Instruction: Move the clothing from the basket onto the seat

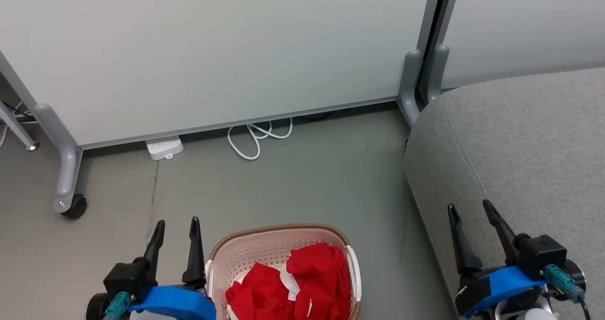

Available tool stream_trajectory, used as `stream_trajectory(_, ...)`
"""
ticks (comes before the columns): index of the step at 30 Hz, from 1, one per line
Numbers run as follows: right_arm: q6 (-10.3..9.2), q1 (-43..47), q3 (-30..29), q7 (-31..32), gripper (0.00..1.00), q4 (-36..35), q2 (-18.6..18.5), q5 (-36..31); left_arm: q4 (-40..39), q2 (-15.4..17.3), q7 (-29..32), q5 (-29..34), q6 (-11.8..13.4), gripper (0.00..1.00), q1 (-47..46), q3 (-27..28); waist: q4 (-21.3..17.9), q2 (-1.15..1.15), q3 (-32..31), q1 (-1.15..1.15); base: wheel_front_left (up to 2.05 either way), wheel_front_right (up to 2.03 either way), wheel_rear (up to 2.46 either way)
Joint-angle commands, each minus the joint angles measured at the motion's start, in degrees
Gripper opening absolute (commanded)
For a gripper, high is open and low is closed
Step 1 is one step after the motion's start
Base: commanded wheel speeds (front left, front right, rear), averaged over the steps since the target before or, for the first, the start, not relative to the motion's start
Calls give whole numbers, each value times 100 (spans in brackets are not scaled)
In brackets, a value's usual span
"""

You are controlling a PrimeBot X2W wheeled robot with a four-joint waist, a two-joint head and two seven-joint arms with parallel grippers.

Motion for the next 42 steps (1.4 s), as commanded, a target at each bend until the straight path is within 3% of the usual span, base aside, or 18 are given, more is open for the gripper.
stream_trajectory(1,3,-82,-10,-41,100,-27,-36,12,25,14,-28,5,18,100,-118,-25,4,0,58,0,0,0,0)
stream_trajectory(7,3,-256,55,-60,100,-158,-34,41,206,14,-22,-54,-10,100,-373,-154,-44,0,531,0,0,0,0)
stream_trajectory(15,3,-824,236,-96,100,-414,-33,19,871,19,13,-113,-117,100,-1231,-359,-259,0,1685,0,0,0,0)
stream_trajectory(28,3,-1892,712,-225,100,-685,-28,93,2704,19,285,-636,-264,100,-2998,-689,-1042,0,3442,0,0,0,0)
stream_trajectory(42,3,-2183,1030,-394,100,-757,-25,484,4428,256,514,-992,-273,100,-4404,-596,-1676,0,4537,0,0,0,0)
